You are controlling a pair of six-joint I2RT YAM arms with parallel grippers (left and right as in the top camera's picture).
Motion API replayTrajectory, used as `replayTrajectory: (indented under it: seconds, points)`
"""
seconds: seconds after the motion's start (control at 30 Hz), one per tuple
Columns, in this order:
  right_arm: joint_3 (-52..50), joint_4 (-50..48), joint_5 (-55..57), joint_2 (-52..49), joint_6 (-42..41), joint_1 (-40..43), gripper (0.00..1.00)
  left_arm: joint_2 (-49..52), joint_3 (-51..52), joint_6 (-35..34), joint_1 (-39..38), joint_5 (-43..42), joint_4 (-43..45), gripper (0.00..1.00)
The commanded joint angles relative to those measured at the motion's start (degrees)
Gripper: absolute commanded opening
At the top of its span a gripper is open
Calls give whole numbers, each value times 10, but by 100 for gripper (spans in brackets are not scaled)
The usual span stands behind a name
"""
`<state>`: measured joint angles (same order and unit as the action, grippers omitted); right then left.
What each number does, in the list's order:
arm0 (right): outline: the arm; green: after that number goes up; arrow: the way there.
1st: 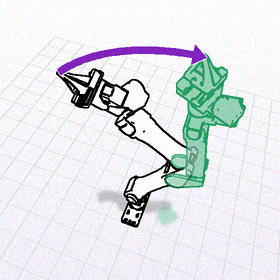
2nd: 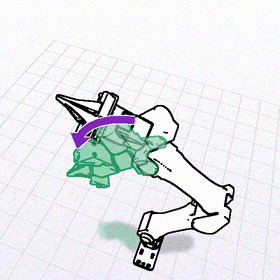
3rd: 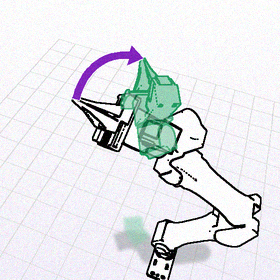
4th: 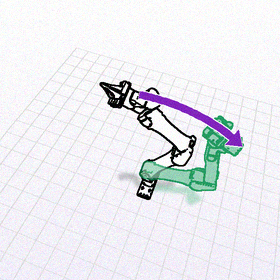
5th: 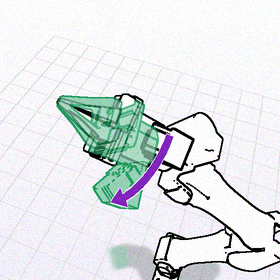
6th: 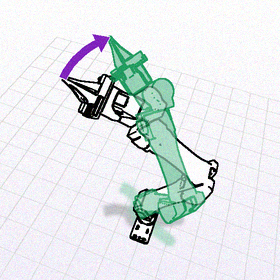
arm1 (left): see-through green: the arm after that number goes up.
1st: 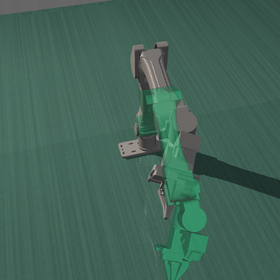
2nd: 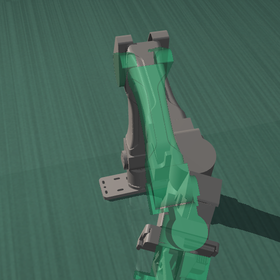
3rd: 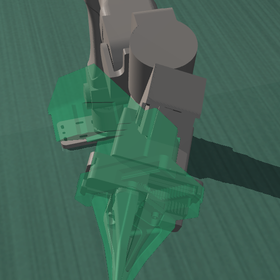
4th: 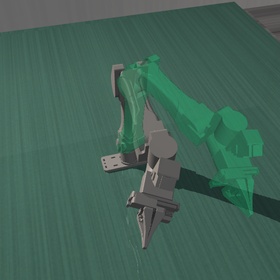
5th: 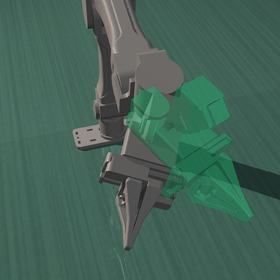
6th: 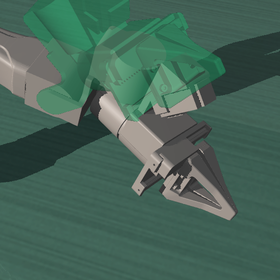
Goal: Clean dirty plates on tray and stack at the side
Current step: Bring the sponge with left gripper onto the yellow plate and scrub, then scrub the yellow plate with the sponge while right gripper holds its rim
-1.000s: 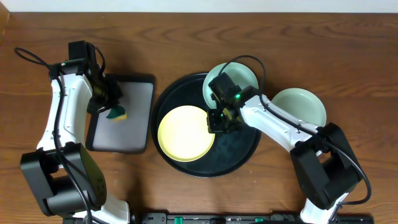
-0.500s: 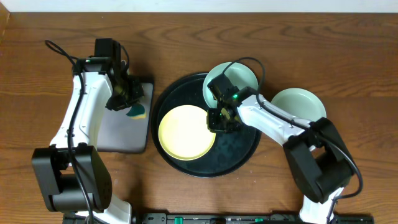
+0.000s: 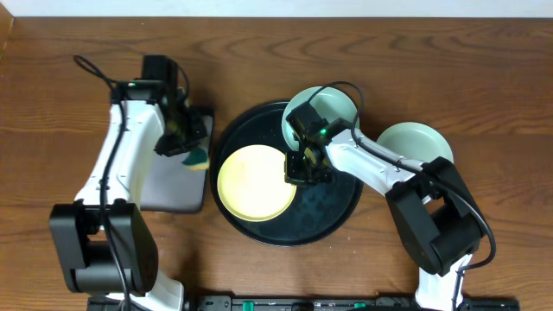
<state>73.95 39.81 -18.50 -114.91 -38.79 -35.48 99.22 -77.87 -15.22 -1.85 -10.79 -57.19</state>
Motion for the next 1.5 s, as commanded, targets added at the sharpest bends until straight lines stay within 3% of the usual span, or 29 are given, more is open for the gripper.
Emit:
replayTrajectory:
  seconds: [0.0, 0.43, 0.63, 0.7, 0.8, 1.0, 1.1, 1.27, 1.47]
  points:
    - [9, 0, 4, -14, -4, 6, 1, -3, 22, -28, -40, -6, 1, 8]
    - [9, -2, -2, -14, -1, 7, 1, -2, 183, -185, -168, -5, 195, 8]
    - [9, -2, -5, -14, 1, 7, 1, 1, 192, -207, -191, -9, 189, 7]
    - [9, -3, -5, -14, 1, 7, 1, 1, 192, -196, -195, -30, 194, 8]
    - [9, -2, -5, -14, 1, 7, 1, 1, 191, -104, -195, -45, 213, 7]
    - [9, -2, -7, -14, 3, 7, 1, 1, 190, -90, -174, 123, 212, 7]
    - [9, -2, -7, -14, 3, 7, 1, 3, 192, -86, -172, 169, 211, 8]
    - [9, -2, -7, -14, 3, 7, 1, 11, 195, -71, -179, 108, 195, 8]
    - [9, -2, -7, -14, 3, 7, 1, 12, 195, 12, -188, -28, 176, 8]
